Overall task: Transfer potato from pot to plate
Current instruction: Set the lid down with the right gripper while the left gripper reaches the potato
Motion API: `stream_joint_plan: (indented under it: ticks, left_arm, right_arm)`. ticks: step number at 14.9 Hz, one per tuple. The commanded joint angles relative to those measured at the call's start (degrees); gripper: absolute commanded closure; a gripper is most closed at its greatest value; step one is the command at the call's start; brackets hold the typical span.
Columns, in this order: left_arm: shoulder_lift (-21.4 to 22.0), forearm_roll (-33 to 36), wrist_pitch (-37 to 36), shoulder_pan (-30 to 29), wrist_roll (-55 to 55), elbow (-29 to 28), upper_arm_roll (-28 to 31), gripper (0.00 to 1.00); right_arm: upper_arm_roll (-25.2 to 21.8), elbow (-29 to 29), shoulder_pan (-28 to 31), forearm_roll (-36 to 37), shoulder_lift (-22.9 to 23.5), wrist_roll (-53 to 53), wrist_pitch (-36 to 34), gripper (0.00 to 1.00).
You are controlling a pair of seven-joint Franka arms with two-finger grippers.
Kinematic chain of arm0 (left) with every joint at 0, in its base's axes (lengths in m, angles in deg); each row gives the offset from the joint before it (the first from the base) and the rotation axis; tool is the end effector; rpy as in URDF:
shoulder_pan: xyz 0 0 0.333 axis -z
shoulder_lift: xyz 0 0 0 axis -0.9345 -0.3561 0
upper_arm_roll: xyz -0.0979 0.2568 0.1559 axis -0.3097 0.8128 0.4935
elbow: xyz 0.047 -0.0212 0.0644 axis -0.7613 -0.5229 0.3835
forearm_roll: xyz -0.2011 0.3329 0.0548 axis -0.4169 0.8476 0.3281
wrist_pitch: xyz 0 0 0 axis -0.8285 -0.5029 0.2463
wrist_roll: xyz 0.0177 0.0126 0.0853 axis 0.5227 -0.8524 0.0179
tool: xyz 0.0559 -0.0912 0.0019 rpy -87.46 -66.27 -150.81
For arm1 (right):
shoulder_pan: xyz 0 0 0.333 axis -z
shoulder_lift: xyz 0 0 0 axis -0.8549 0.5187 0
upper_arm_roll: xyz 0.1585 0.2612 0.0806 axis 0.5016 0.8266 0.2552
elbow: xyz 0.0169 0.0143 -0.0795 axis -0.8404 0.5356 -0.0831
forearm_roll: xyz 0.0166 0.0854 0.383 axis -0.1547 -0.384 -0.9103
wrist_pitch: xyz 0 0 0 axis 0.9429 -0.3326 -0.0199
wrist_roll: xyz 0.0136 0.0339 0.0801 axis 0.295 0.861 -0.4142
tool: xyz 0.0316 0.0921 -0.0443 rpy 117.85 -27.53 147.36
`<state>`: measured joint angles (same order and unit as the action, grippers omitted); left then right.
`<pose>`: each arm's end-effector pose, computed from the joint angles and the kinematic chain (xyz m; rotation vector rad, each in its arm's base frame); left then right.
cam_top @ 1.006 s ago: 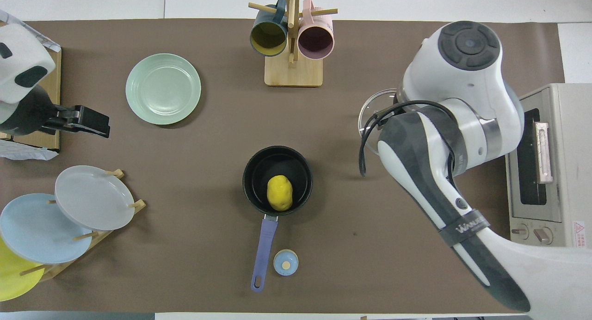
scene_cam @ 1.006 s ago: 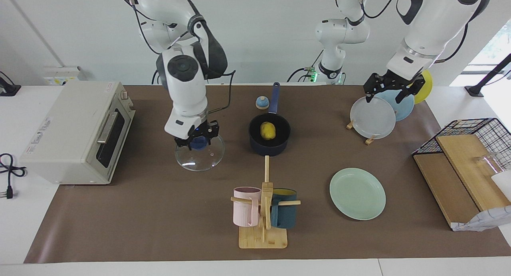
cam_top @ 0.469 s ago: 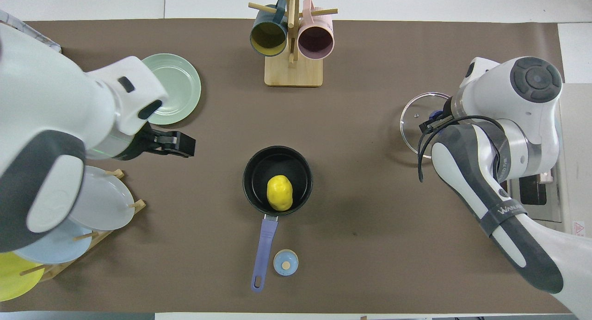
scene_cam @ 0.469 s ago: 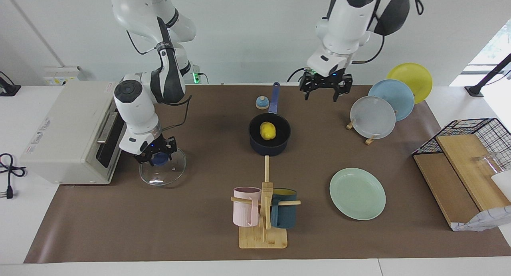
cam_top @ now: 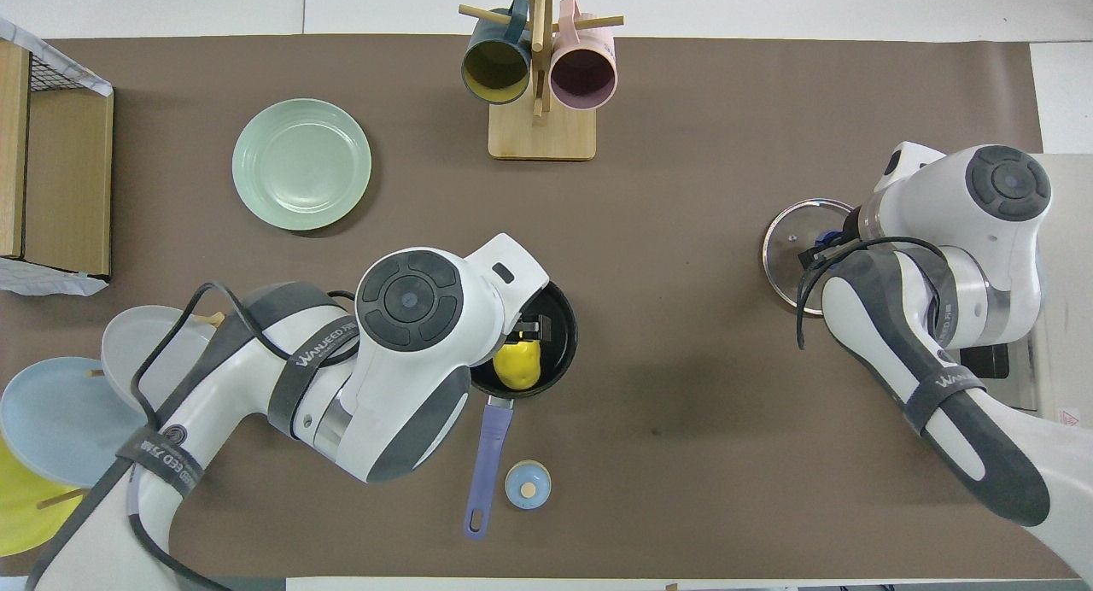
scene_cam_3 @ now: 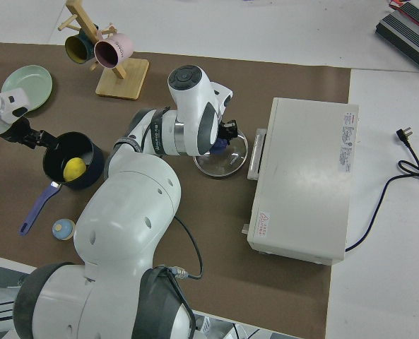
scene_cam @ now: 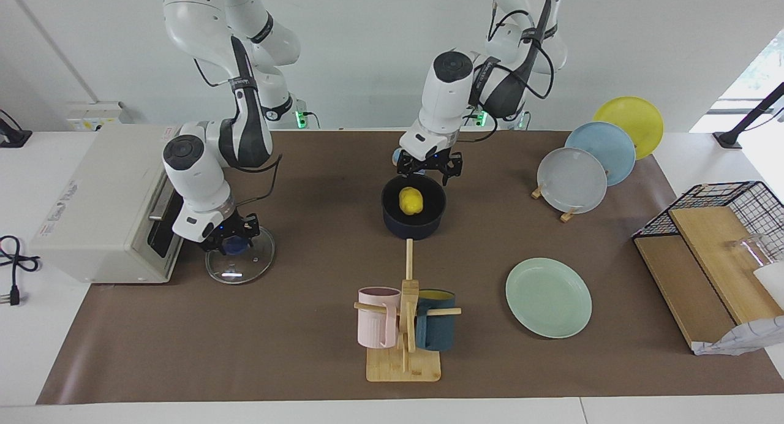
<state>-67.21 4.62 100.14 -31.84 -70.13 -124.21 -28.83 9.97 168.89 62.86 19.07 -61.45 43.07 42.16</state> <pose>0.4464 -0.3779 0.4152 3.0665 -0.1517 -0.0304 0.5868 0.0066 0.3220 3.0448 0.5807 0.0092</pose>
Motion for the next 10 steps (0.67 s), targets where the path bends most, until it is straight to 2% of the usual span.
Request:
stream_joint_plan:
  ticks: [1,2,4,8,10]
  left_arm:
    - [-1.6,-1.7,5.5,2.1,-0.7,-2.8,1.1,0.00]
    - [-1.8,-1.8,7.1,2.5,-1.5,-3.8,1.1,0.00]
    - [-1.9,-2.5,7.7,2.5,-2.0,-4.4,1.1,0.00]
    - [-4.1,-3.1,10.8,2.8,-4.7,-5.7,1.1,0.00]
    - [-4.7,-3.1,10.9,2.8,-5.5,-5.8,1.1,0.00]
  right_arm:
    - [0.7,2.5,0.6,-0.8,-1.2,0.6,2.3,0.37]
    - [0.7,2.1,0.5,-0.9,-1.2,0.9,2.0,0.03]
    - [0.9,-1.9,0.2,-1.0,-1.6,2.7,-1.1,0.00]
    - [1.0,-13.8,-1.5,-1.0,-6.4,10.1,-20.5,0.00]
    - [1.0,-17.3,-1.6,-1.0,-9.5,11.5,-28.0,0.00]
